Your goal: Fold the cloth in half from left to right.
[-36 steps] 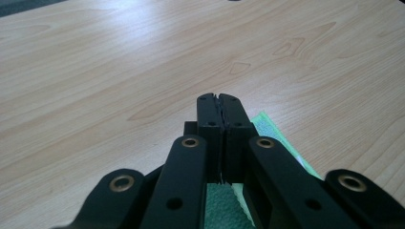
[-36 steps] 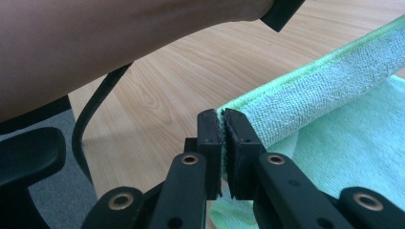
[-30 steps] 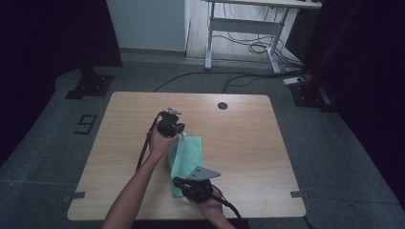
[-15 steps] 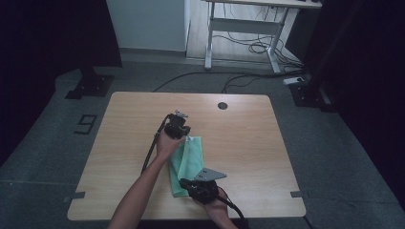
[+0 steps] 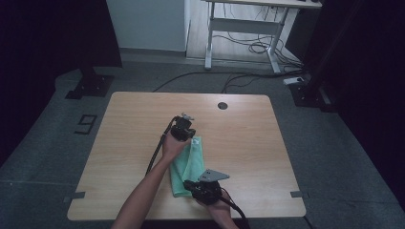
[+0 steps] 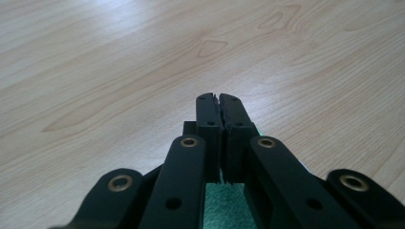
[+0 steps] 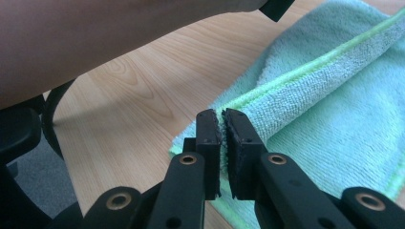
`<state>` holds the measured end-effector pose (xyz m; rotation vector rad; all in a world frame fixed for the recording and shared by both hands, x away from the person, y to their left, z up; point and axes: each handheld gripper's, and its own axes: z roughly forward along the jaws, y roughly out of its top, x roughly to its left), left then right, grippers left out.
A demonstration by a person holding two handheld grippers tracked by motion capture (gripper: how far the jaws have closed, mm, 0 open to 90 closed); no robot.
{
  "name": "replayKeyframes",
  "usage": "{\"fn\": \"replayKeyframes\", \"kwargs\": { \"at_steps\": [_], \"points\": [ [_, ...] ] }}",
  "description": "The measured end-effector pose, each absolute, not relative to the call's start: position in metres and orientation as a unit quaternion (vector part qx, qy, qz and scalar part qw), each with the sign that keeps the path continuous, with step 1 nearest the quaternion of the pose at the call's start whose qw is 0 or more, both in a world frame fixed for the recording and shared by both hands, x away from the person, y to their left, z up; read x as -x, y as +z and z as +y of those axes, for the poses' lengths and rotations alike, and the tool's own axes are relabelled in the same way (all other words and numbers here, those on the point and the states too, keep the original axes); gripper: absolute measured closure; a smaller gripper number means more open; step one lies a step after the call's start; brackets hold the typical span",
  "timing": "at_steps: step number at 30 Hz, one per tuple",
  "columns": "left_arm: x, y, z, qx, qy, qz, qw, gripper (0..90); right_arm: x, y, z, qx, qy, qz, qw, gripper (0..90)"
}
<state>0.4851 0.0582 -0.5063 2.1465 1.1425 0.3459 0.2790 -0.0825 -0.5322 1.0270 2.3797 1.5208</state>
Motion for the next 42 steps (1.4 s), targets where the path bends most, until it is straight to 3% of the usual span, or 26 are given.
{"fn": "replayKeyframes", "kwargs": {
  "at_steps": [22,42],
  "points": [
    [-0.486,-0.53,0.039,-0.831,0.115,0.435,0.326,84.8,-0.28,-0.541,-0.093,-0.353,0.495,0.791,0.065,83.7],
    [-0.484,-0.522,0.034,-0.828,0.123,0.429,0.338,87.0,-0.282,-0.547,-0.096,-0.36,0.488,0.793,0.056,83.4]
  ]
}}
